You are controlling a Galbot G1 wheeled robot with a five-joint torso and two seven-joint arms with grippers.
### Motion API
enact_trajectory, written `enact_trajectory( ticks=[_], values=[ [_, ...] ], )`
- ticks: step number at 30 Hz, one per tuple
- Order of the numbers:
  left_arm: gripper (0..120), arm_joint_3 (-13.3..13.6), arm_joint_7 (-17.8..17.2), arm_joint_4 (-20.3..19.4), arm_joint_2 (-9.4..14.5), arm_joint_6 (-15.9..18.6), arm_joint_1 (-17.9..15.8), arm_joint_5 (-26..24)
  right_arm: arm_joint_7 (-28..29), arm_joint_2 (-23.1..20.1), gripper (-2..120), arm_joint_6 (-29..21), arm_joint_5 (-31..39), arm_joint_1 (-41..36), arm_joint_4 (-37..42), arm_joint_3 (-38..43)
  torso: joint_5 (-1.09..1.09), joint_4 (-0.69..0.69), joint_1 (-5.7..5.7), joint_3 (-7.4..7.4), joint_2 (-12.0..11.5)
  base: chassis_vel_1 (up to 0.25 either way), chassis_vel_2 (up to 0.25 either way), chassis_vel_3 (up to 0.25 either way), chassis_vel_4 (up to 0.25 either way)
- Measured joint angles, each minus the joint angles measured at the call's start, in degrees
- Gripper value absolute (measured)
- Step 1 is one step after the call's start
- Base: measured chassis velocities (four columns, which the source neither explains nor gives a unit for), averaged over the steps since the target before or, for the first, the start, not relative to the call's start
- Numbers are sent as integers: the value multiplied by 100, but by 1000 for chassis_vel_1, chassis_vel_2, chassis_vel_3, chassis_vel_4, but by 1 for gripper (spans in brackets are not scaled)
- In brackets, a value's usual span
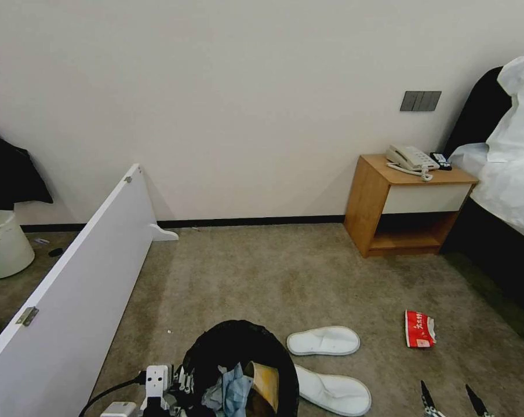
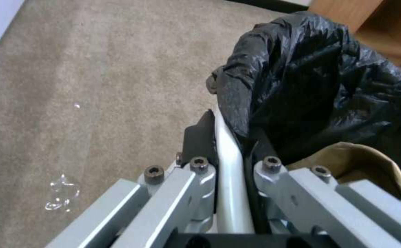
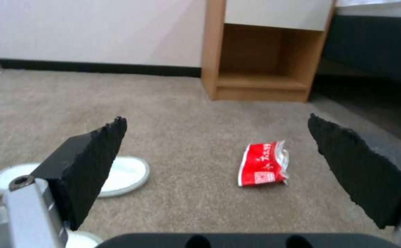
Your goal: Pick up the trash bin, then pick up the garbage from the floor and place it into the trash bin.
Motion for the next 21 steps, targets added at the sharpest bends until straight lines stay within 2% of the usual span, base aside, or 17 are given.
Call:
enact_trajectory(
  ticks=[1,3,4,6,7,8,9,10,11,13,14,15,17,19,21],
  values=[
    [4,0,0,0,0,0,0,0,0,0,100,0,0,0,0,0,0,0,0,0,0,0,0,0,0],
    [4,-74,-37,-38,36,63,-32,-138,-183,-462,100,-23,132,28,-236,-73,2,0,0,0,0,0,0,0,0],
    [4,-155,-64,-68,68,108,-64,-211,-784,-886,100,-192,368,100,-453,-70,-1,-1,0,0,0,0,0,0,0],
    [4,-182,-72,-83,78,122,-75,-233,-983,-1000,100,-264,424,134,-520,-60,-2,0,0,0,0,0,0,0,0],
    [4,-240,-84,-126,102,152,-85,-271,-1742,-1336,100,-512,492,308,-787,-10,-1,2,0,0,0,0,0,0,0],
    [4,-240,-84,-126,102,152,-85,-271,-1742,-1336,100,-512,492,308,-787,-10,-1,2,0,0,0,0,0,0,0],
    [4,-262,-84,-164,120,177,-78,-281,-2602,-1567,100,-763,421,554,-1102,67,0,2,0,0,0,0,0,0,0],
    [4,-271,-84,-187,126,188,-64,-282,-3156,-1691,100,-862,257,755,-1352,111,-1,3,0,1,0,0,0,0,0],
    [4,-271,-84,-187,126,188,-64,-282,-3156,-1691,100,-862,257,755,-1352,111,-1,3,0,1,0,0,0,0,0],
    [4,-278,-82,-238,132,208,-28,-263,-4193,-1898,100,-891,-130,1246,-1960,103,1,3,0,0,0,0,0,0,0],
    [4,-278,-82,-238,132,208,-28,-263,-4193,-1898,100,-891,-130,1246,-1960,103,1,3,0,0,0,0,0,0,0],
    [4,-286,-82,-262,132,216,-16,-247,-4606,-1995,100,-824,-298,1487,-2282,26,0,2,0,1,0,0,0,0,0],
    [4,-286,-82,-262,132,216,-16,-247,-4606,-1995,100,-824,-298,1487,-2282,26,0,2,0,1,0,0,0,0,0],
    [4,-300,-81,-316,114,230,24,-222,-5208,-2188,100,-500,-859,2021,-2953,-241,0,2,0,0,-1,0,0,0,0],
    [4,-307,-81,-332,104,231,47,-214,-5278,-2237,100,-435,-1013,2156,-3097,-358,-1,0,0,1,-1,0,0,0,0]
  ],
)
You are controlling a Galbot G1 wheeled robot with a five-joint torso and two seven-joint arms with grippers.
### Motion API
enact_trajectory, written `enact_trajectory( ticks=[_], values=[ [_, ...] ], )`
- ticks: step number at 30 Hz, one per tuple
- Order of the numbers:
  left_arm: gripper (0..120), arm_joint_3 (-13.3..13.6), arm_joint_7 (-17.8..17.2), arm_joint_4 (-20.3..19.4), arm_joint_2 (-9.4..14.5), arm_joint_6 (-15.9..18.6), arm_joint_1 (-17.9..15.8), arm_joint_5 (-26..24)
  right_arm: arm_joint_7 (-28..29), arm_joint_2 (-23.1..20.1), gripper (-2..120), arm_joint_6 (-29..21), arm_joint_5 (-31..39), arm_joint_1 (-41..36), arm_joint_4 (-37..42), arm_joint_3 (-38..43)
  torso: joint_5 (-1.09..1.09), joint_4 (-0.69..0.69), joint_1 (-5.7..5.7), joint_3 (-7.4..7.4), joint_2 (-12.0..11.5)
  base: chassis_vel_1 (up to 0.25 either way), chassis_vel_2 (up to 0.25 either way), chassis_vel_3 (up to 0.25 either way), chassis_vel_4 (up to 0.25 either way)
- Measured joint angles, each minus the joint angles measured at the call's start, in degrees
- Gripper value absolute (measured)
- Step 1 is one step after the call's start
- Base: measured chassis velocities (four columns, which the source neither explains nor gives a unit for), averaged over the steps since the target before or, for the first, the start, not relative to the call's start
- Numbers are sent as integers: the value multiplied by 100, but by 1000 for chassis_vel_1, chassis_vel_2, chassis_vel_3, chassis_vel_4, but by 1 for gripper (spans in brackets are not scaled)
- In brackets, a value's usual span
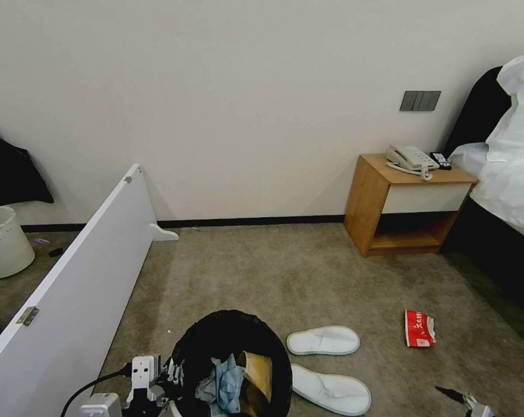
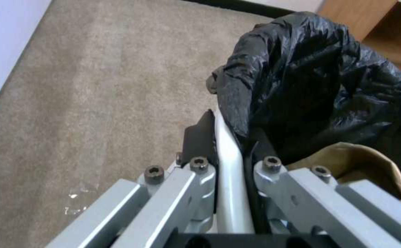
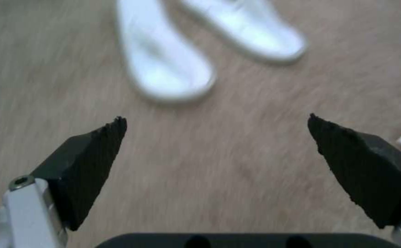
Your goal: Pick up the trash bin, then pick up the garbage from the floor and place it into the trash bin.
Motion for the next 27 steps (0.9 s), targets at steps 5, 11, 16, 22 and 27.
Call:
enact_trajectory(
  ticks=[5,11,16,22,27],
  values=[
    [4,-6,0,-68,-68,1,91,96,-26,-49,100,-4,-406,695,-243,-695,-1,3,0,0,0,0,0,0,0],
    [4,-59,-1,-155,-112,15,122,137,-24,182,100,-468,-956,1485,-352,-1185,-1,3,0,0,0,0,0,0,0],
    [4,-143,-2,-192,-127,20,139,136,-102,336,100,-661,-1269,1914,-448,-1526,-2,3,0,0,0,0,0,0,0],
    [4,-183,-10,-239,-155,47,157,134,-167,535,100,-766,-1495,2534,-753,-2423,-1,0,0,0,0,0,0,0,0],
    [4,-193,-19,-269,-179,49,216,164,-93,825,100,-770,-1659,2975,-1107,-2929,-1,3,0,0,0,0,0,0,0]
  ],
)
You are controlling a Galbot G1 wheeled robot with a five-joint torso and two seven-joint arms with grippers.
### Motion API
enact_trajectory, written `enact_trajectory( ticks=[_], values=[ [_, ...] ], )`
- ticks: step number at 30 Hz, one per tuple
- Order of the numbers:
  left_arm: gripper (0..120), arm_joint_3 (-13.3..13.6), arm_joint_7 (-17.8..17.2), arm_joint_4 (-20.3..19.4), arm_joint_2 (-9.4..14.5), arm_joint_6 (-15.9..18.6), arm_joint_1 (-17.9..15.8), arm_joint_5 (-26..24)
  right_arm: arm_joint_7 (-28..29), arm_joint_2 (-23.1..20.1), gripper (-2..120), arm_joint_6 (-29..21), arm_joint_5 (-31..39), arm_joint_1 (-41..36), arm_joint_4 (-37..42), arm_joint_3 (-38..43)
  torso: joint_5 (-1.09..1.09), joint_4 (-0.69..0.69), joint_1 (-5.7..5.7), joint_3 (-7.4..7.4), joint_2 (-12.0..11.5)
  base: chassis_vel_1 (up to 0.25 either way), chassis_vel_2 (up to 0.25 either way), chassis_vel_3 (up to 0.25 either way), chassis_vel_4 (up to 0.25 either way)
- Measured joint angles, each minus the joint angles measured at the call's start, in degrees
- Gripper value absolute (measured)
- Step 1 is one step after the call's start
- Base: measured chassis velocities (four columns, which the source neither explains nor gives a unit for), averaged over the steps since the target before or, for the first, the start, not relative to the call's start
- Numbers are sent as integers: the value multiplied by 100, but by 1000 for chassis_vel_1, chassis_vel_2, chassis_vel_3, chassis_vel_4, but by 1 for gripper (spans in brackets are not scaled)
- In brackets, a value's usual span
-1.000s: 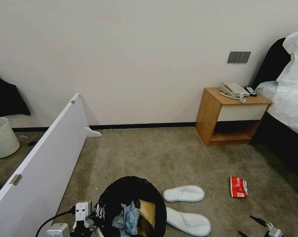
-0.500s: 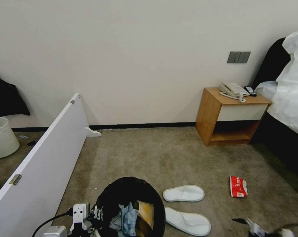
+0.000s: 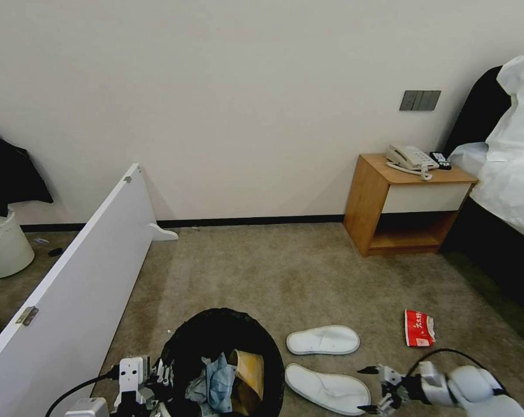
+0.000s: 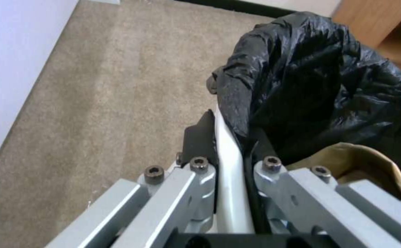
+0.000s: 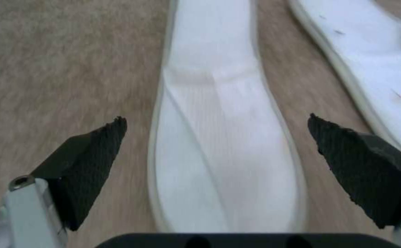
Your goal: Pick up the trash bin, then pick up the garbage from the floor and place it into the trash bin.
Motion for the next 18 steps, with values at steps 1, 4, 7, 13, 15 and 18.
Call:
enact_trajectory(
  ticks=[1,4,7,13,15,18],
  values=[
    [4,-7,-2,-19,-9,0,20,6,37,85,100,-5,-87,100,-81,-93,0,1,0,0,0,0,0,0,0],
    [4,-14,-2,-31,-13,0,32,11,58,156,100,-18,-164,179,-140,-166,0,-1,0,0,-1,0,0,0,0],
    [4,-56,-2,-64,-27,0,38,13,105,254,100,-62,-280,300,-203,-335,-1,-2,0,0,0,0,0,0,0],
    [4,-92,-3,-150,-61,5,63,10,218,528,78,-101,-1169,623,-384,-503,0,0,0,0,0,0,0,0,0],
    [4,-107,-3,-163,-61,6,68,9,233,548,71,-119,-1253,670,-410,-528,-1,-1,0,0,0,0,0,0,0],
    [4,-124,-3,-169,-61,6,67,4,233,542,59,-147,-1318,700,-414,-569,0,-2,0,0,0,0,0,0,0]
  ],
)
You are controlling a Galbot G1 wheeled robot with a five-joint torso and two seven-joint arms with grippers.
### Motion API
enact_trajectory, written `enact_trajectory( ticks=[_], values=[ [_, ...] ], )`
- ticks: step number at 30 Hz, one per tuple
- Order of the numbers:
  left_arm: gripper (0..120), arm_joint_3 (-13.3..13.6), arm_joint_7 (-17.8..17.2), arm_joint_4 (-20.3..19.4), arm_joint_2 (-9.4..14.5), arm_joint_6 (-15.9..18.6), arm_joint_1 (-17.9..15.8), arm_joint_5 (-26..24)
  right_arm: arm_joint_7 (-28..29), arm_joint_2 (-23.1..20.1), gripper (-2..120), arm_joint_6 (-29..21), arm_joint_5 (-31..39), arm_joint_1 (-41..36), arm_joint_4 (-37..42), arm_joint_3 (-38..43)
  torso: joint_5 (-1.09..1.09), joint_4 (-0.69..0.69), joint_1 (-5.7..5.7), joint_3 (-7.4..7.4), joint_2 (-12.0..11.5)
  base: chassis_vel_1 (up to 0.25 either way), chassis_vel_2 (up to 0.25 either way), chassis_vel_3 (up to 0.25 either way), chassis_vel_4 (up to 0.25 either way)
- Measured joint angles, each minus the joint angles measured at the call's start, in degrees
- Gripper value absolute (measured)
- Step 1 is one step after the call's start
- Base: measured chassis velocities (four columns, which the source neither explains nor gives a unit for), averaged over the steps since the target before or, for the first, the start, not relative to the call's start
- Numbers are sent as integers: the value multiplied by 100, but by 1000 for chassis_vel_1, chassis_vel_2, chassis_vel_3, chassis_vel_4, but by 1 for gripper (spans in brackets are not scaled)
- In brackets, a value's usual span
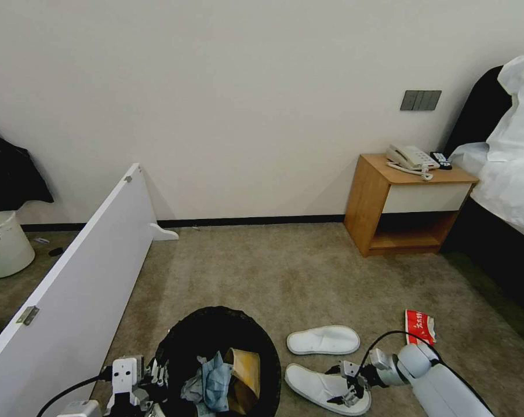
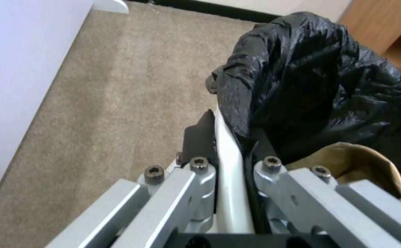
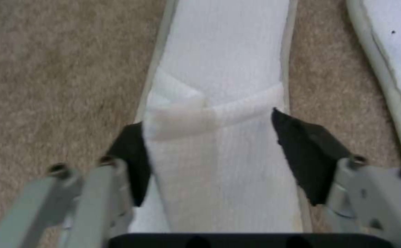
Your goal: Pick up the trash bin, then pick up the garbage from the floor and place it into the trash bin.
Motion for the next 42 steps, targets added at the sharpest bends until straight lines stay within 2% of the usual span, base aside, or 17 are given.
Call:
enact_trajectory(
  ticks=[1,3,9,17,24,30,31,32,33,35,36,37,38,39,40,41,42],
  values=[
    [4,0,0,0,0,0,0,0,0,0,59,0,0,0,0,0,0,0,0,0,0,0,0,0,0],
    [4,4,0,0,0,0,-5,-2,-24,-77,48,-38,-71,-4,22,-33,0,0,0,0,0,0,0,0,0],
    [4,38,0,34,-7,1,-24,8,-88,-190,32,-73,-83,-24,35,-47,0,-1,0,0,0,0,0,0,0],
    [4,106,1,56,-9,0,-49,65,-114,-304,0,-98,15,-101,122,-21,1,0,0,0,0,0,0,0,0],
    [4,101,5,55,23,0,-37,66,-136,-305,0,-100,79,-125,161,27,1,0,0,0,0,0,0,0,0],
    [4,119,6,94,34,-6,-41,72,-88,-255,0,-101,527,-264,315,311,2,1,0,0,0,0,0,0,0],
    [4,135,9,111,55,-7,-39,75,-56,-252,0,-135,1106,-385,467,503,0,0,-1,0,0,0,0,0,0],
    [4,135,9,111,55,-7,-39,75,-56,-252,0,-135,1106,-385,467,503,0,0,-1,0,0,0,0,0,0],
    [4,140,10,112,106,-7,-60,43,-36,-276,0,-213,1970,-577,717,748,1,0,-1,0,0,0,0,0,0],
    [4,144,10,112,135,0,-78,5,-37,-277,0,-228,2260,-642,790,837,0,-1,-1,-1,0,0,0,0,0],
    [4,165,9,112,179,12,-98,-60,-40,-277,0,-233,2753,-734,906,960,0,-2,0,0,0,0,0,0,0],
    [4,242,18,112,247,13,-102,-157,-48,-282,0,-225,3787,-894,1120,1031,0,-1,-1,0,0,0,0,0,0],
    [4,242,18,112,247,13,-102,-157,-48,-282,0,-225,3787,-894,1120,1031,0,-1,-1,0,0,0,0,0,0],
    [4,302,30,139,283,2,-106,-214,-41,-283,0,-172,4700,-1044,1342,977,0,-1,-1,-1,0,0,0,0,0],
    [4,302,30,139,283,2,-106,-214,-41,-283,0,-172,4700,-1044,1342,977,0,-1,-1,-1,0,0,0,0,0],
    [4,343,37,169,308,-6,-133,-247,-23,-264,0,-146,5318,-1151,1523,903,0,2,-1,-1,1,0,0,0,0],
    [4,391,35,204,354,-4,-208,-304,-19,-226,0,-130,6006,-1223,1817,776,2,-8,0,0,0,0,0,0,0]
  ],
)
